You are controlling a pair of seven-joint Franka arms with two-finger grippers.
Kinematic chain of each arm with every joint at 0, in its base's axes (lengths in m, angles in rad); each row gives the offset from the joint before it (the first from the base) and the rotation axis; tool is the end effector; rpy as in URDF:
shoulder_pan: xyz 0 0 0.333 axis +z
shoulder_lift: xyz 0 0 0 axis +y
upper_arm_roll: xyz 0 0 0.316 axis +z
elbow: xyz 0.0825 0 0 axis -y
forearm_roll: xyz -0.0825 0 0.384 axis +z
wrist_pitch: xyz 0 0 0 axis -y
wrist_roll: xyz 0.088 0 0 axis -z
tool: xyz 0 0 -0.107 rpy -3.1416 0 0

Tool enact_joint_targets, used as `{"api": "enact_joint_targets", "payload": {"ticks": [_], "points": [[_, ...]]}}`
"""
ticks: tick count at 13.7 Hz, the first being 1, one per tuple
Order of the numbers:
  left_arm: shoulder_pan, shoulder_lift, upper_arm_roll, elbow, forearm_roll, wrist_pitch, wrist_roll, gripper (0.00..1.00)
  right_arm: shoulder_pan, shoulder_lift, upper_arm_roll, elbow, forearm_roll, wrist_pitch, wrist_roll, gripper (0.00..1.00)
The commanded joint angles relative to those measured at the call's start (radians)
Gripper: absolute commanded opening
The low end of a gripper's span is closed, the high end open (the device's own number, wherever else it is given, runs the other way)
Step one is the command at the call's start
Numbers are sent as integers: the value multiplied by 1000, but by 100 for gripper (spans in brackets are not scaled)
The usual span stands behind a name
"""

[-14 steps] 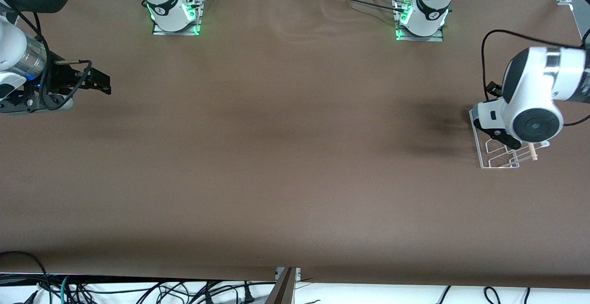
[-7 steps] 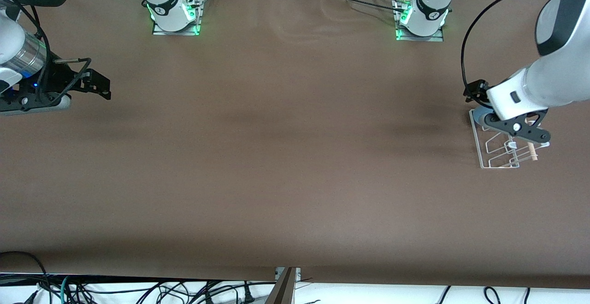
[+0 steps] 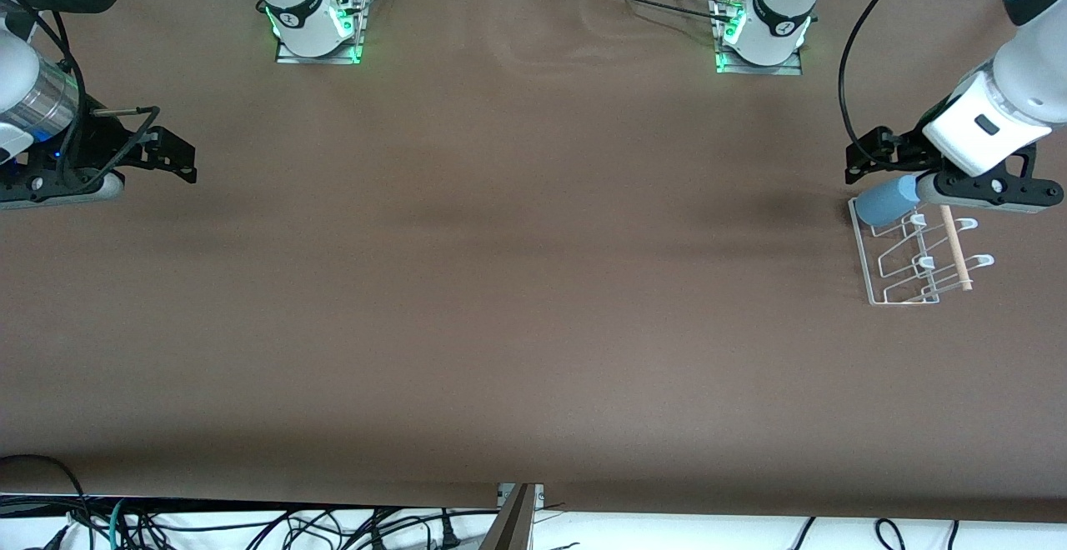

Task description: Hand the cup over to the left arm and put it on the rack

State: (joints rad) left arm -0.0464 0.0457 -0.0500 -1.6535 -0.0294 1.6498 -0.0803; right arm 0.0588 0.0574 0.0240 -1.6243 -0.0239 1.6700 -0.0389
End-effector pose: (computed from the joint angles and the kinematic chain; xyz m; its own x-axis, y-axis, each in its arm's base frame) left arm 0.5680 -0.0573 0.5664 0.9986 -0.0138 -0.0517 -0.0123 -0.9995 0.0274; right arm 0.5762 0.0451 0.5753 0.9922 0.1237 -0.0126 0.1240 -0.9920 0.0219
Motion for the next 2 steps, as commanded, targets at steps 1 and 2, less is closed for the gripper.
{"api": "enact_joint_targets", "payload": {"ticks": [1, 2], "points": [[-10, -44, 13, -69, -21, 33, -64, 100, 0, -8, -1, 4, 6, -1, 4, 99], [-12, -46, 13, -68, -21, 33, -64, 100, 0, -8, -1, 4, 6, 0, 4, 99]]}}
